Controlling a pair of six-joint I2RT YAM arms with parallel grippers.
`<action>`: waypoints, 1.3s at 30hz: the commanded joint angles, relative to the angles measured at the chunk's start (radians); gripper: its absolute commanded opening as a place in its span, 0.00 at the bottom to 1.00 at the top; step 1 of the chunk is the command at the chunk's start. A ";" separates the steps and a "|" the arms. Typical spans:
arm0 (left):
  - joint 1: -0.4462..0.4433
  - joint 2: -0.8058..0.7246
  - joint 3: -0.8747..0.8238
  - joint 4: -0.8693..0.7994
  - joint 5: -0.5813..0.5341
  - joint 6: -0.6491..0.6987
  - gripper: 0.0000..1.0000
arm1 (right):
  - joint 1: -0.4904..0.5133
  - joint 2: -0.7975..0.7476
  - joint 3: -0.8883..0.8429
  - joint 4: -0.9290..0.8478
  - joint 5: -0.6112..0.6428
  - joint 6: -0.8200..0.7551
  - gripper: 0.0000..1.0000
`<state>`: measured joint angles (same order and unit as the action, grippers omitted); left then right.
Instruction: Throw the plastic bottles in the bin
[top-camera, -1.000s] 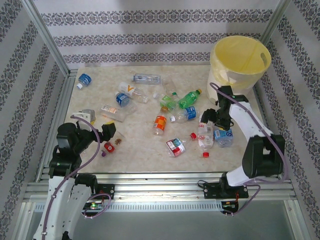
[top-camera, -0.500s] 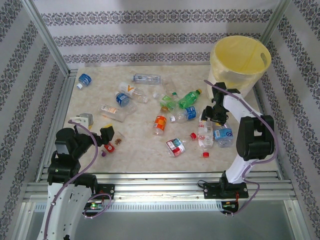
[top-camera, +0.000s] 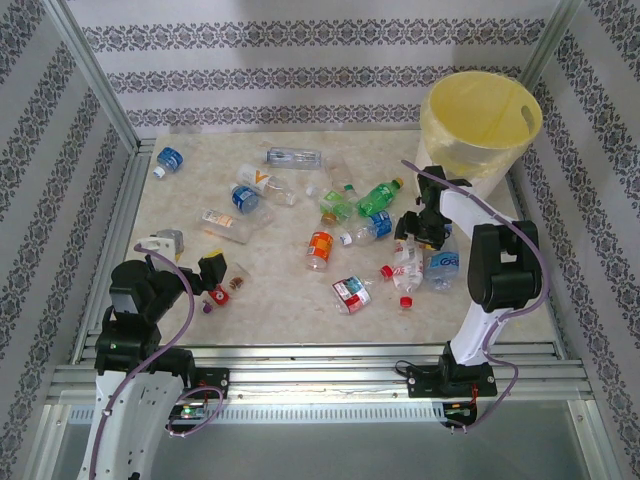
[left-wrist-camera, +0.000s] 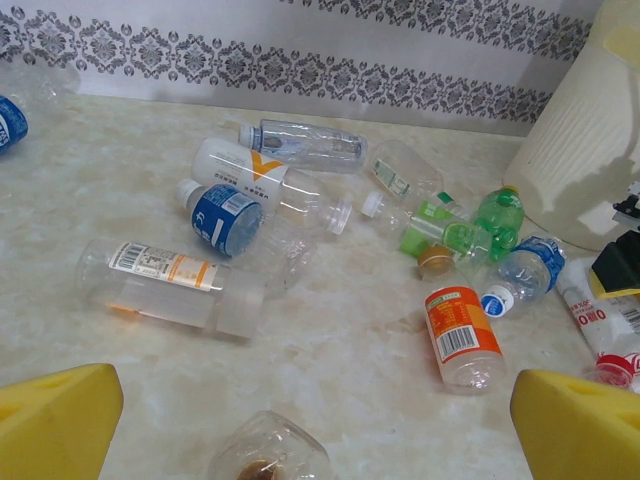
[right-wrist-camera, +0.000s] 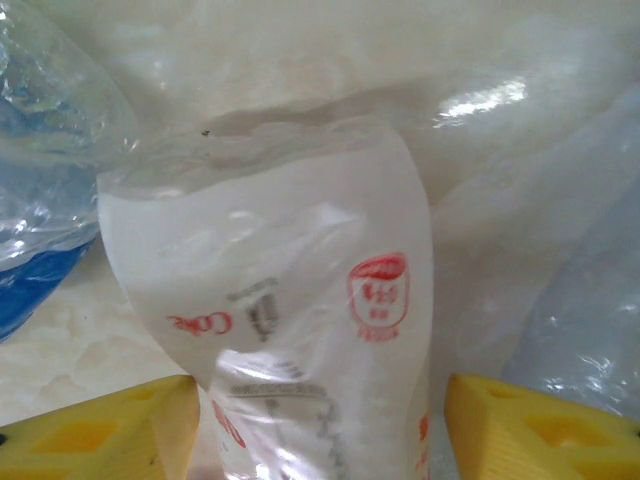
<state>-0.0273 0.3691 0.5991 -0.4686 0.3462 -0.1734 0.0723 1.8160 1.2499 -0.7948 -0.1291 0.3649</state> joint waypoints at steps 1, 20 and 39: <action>-0.011 -0.010 -0.006 -0.013 -0.010 -0.002 1.00 | 0.018 0.037 -0.014 0.019 -0.003 0.017 0.71; -0.011 -0.011 -0.013 -0.018 -0.034 0.013 1.00 | 0.037 -0.006 -0.054 0.098 -0.061 0.048 0.38; -0.011 -0.007 -0.021 0.002 -0.021 0.005 1.00 | 0.089 -0.348 0.105 0.097 -0.103 0.045 0.12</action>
<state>-0.0273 0.3691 0.5842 -0.4686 0.3279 -0.1730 0.1467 1.5501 1.2636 -0.6987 -0.2161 0.4164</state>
